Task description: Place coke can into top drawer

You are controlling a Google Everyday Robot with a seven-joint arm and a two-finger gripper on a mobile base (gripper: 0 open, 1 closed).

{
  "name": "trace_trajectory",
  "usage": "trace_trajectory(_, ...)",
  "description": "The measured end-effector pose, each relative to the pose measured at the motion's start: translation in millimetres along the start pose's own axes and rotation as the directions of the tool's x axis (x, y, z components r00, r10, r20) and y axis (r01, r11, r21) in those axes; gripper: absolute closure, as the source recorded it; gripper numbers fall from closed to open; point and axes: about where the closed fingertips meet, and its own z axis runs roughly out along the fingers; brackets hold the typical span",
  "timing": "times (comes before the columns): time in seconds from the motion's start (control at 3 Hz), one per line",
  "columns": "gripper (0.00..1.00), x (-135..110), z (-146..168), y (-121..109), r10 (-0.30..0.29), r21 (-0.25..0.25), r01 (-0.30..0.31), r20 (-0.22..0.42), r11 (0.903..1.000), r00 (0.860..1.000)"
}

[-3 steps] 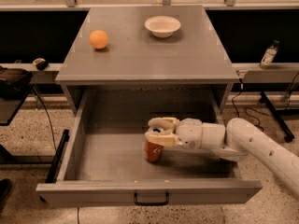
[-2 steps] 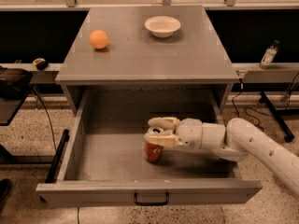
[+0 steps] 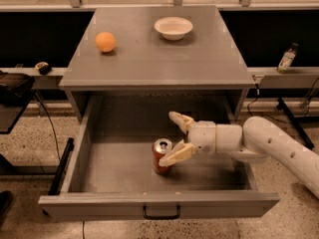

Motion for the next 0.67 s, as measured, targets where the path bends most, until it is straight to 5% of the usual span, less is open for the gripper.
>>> trace_trajectory(0.33,0.00,-53,-48,-1,-0.145,0.024,0.149,-0.121,0.9886,0.982)
trace_trajectory(0.67,0.00,-87,-107,-3,-0.193,0.018,0.194,-0.068,0.9808,0.979)
